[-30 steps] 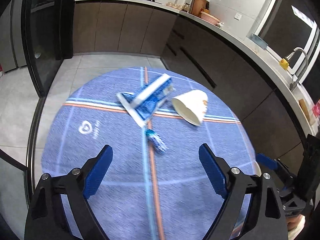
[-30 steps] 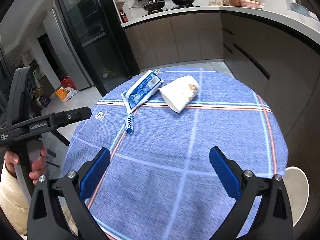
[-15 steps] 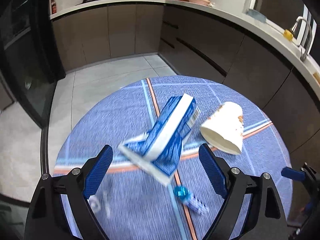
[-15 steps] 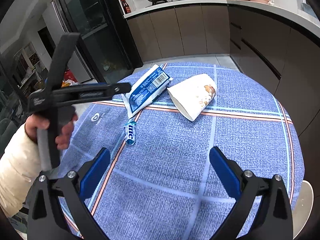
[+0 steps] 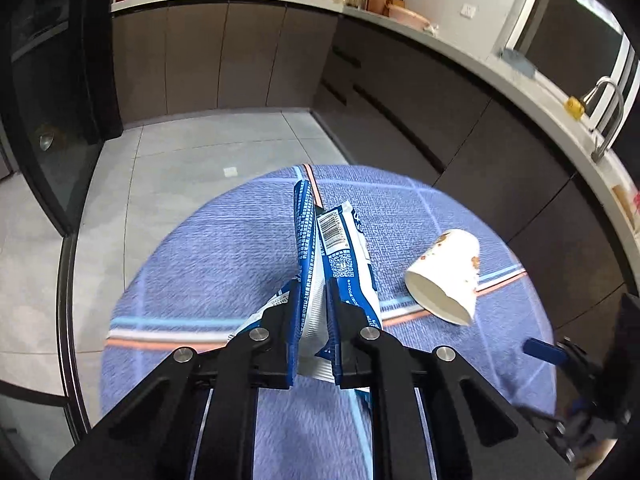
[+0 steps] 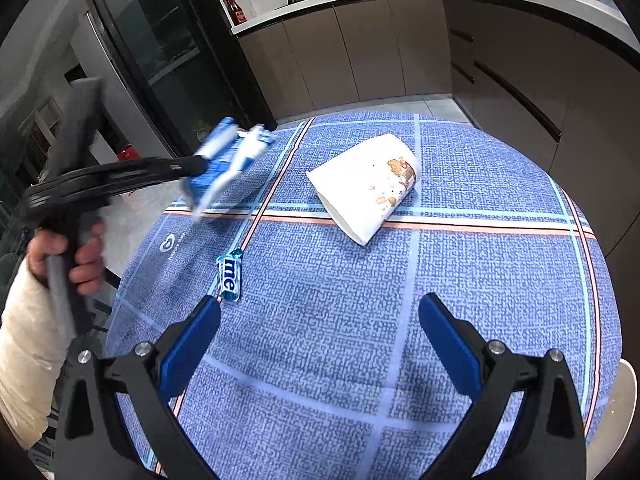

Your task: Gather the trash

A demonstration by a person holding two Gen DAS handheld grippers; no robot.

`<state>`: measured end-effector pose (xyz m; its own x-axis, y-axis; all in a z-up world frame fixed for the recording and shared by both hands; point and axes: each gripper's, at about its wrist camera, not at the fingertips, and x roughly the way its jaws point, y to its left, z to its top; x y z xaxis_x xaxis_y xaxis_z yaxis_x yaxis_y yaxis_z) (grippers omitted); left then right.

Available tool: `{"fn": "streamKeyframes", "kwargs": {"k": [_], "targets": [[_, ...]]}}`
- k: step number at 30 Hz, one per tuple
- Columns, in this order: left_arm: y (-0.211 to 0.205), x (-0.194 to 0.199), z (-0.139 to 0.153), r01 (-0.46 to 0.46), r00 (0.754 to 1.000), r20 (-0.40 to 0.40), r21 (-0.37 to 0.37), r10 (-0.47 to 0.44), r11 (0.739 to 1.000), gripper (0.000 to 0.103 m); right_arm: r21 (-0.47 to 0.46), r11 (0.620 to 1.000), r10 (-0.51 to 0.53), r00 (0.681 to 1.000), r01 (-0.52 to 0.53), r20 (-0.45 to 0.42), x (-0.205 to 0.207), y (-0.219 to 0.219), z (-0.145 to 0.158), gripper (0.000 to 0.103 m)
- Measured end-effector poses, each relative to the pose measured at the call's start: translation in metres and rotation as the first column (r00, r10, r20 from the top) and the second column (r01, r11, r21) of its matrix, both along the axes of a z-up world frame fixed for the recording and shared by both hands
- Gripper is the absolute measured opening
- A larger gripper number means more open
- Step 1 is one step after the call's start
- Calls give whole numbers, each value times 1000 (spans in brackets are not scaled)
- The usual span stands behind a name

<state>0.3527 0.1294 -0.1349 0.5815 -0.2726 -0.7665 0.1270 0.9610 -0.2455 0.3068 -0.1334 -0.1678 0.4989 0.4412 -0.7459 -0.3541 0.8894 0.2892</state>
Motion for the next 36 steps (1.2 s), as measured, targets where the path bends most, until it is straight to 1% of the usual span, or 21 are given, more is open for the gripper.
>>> {"fn": "streamKeyframes", "kwargs": {"k": [3,6,7,8,9,11,12,13,15,16,17,18,20,22,26,28,31,36], "targets": [[9,-19,5,-12,1000,-3,7,12,1000,12,11,1000,-5,1000,6,-13,12,3,-5,99],[7,-37,3,-18,1000,-13,26,18,1000,17,18,1000,-24,1000,25,-19,25,5,-9,99],[7,-43,1,-26,1000,-14,45,27,999,21,8,999,-31,999,31,-18,32,6,-11,97],[7,-47,-1,-31,999,-16,59,32,998,25,-4,999,-35,999,35,-19,37,8,-13,93],[8,-52,-3,-36,999,-20,61,38,997,27,-21,999,-43,999,42,-21,44,10,-16,91],[13,-59,-4,-51,998,-23,45,52,998,41,-57,996,-65,998,63,-23,57,12,-20,80],[16,-63,-4,-59,998,-21,36,60,998,43,-71,995,-75,997,74,-21,59,14,-21,77],[18,-67,-5,-61,998,-20,29,62,998,44,-84,993,-88,996,86,-20,65,15,-23,72],[20,-74,-4,-63,998,-21,20,64,998,44,-101,990,-105,994,103,-15,71,15,-25,54],[21,-76,-4,-65,998,-24,17,65,998,44,-119,986,-120,993,118,-9,73,15,-25,24],[23,-78,-4,-65,998,-27,10,65,998,44,-139,981,-139,990,138,0,75,13,-24,8],[24,-80,-5,-65,998,-28,3,65,998,44,-139,979,-152,988,152,9,74,9,-24,5],[25,-83,-6,-68,997,-30,-4,68,998,44,-129,978,-165,986,166,22,72,1,-20,5],[26,-84,-8,-65,997,-35,-11,64,998,44,-138,975,-169,985,174,44,67,-4,-15,5],[23,-84,-15,-76,996,-47,7,76,997,50,-138,976,-160,985,167,61,59,-8,-8,4],[22,-85,-15,-74,996,-51,-3,73,997,51,-135,979,-147,987,155,68,55,-9,-4,4],[23,-87,-15,-88,995,-38,24,89,996,62,-133,983,-119,990,129,79,42,-4,4,4],[26,-87,-20,-99,994,-51,24,100,995,63,-108,988,-103,993,110,63,9,-5,7,4]]}}
